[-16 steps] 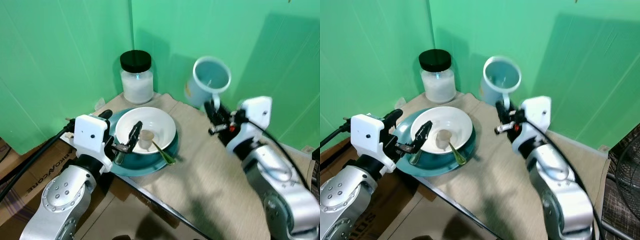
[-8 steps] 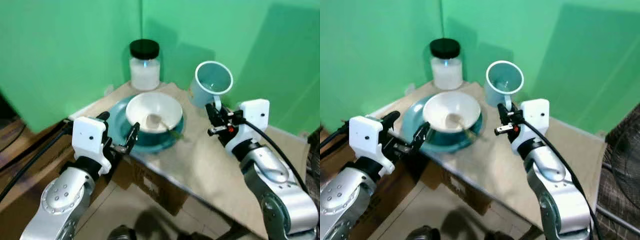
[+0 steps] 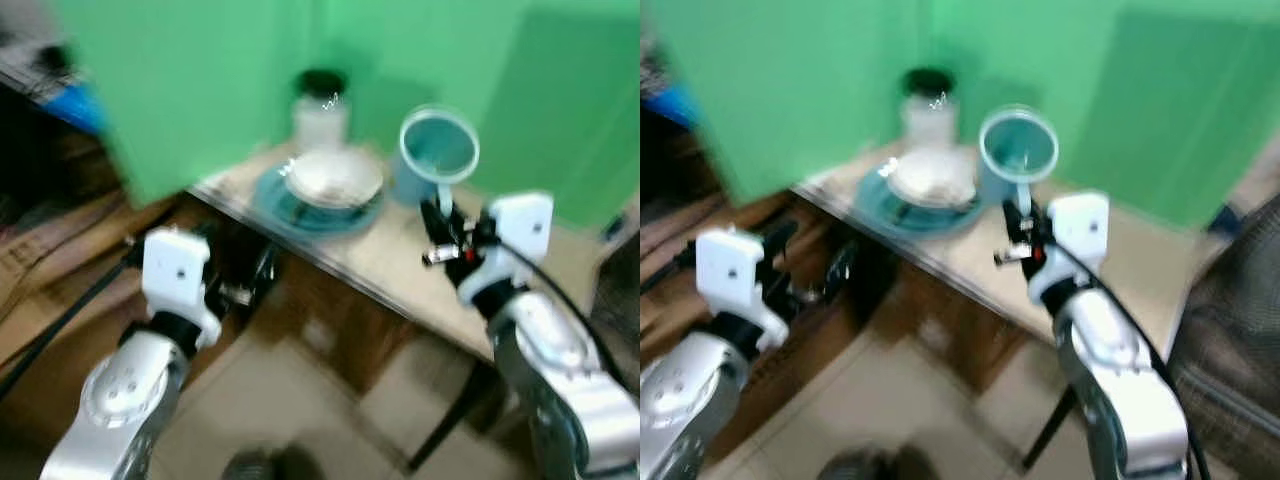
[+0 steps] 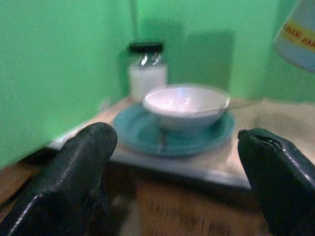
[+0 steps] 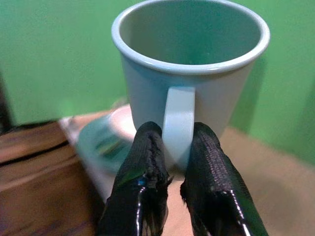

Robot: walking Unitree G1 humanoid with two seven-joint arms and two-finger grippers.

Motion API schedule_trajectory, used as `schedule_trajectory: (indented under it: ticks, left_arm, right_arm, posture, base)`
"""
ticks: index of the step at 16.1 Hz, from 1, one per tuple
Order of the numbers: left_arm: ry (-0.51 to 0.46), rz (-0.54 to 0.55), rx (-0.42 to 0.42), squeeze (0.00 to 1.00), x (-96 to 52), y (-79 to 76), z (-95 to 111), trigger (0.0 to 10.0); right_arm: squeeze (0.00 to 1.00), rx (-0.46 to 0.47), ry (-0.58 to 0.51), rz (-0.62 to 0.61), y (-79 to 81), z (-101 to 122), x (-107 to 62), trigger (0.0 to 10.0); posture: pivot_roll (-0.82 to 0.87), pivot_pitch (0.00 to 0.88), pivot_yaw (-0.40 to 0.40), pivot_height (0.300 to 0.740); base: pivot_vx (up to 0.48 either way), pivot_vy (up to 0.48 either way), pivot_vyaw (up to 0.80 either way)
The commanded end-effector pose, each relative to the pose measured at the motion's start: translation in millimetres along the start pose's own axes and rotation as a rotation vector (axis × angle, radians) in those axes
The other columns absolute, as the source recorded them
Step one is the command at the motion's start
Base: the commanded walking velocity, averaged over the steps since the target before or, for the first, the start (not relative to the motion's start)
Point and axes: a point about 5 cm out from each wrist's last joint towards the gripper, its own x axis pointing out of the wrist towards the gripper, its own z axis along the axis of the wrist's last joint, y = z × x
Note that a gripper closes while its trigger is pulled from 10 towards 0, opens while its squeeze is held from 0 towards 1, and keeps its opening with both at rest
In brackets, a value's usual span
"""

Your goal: Setting the table

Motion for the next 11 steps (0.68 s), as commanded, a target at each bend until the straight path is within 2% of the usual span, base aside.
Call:
schedule_trajectory:
  ticks: [1, 8, 11]
  left_arm:
    - [-0.003, -0.013, 0.007, 0.00, 2.6, -1.0, 0, 10.0]
    - [0.019, 0.029, 0.012, 0.00, 4.7, -2.5, -9, 10.0]
    - [-0.023, 0.180, 0.018, 0.00, 8.3, 7.2, -7, 10.0]
  right_arm:
    - [0.00, -0.009, 0.004, -0.032, -4.8, 0, -3.2, 10.0]
    - [0.00, -0.058, 0.034, -0.097, -13.5, -4, -8.4, 10.0]
    - [0.00, -0.038, -0.002, -0.155, -12.9, -2, -7.5, 10.0]
  posture:
    - [0.04, 0.000, -0.008, 0.740]
    - [0.03, 0.000, -0.017, 0.740]
    - [0.03, 0.000, -0.024, 0.740]
  base:
    - [0.000, 0.000, -0.80]
    - [0.000, 0.000, -0.80]
    - [0.000, 0.000, 0.00]
